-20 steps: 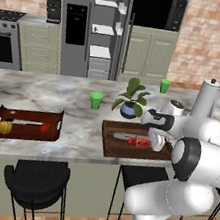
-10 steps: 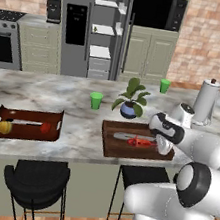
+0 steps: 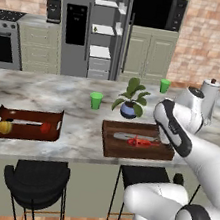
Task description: Gather the bell pepper and squash from the fridge and place them on a tray on the dining counter. Then gather the fishs from the fridge and place them on the other tray.
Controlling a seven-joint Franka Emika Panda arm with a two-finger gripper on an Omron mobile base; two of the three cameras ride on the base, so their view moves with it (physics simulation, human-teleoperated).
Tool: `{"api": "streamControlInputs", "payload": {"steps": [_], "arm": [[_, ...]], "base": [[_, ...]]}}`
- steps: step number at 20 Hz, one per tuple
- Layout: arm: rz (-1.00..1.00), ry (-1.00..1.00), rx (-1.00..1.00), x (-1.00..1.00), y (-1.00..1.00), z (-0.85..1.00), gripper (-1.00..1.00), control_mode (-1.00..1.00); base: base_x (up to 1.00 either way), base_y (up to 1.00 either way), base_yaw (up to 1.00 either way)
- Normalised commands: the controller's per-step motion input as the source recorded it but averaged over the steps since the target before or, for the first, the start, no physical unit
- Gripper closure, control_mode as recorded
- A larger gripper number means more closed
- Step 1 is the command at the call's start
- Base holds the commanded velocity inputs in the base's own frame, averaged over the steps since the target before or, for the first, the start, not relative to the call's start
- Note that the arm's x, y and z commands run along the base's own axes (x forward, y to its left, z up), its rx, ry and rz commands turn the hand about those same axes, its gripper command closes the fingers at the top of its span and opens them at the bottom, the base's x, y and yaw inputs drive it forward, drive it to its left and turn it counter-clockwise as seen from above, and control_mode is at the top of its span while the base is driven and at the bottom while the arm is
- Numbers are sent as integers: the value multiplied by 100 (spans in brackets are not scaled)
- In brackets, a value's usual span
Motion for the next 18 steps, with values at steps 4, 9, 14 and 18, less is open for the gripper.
{"api": "streamControlInputs", "payload": {"steps": [4,9,14,18], "arm": [[-63,4,20,-47,20,66,-100,-100],[-87,0,19,-47,0,14,-100,-100],[-87,0,20,-50,0,3,-100,-100],[-65,-5,36,-95,1,15,-100,-100]], "base": [[0,0,0],[0,0,0],[0,0,0],[0,0,0]]}}
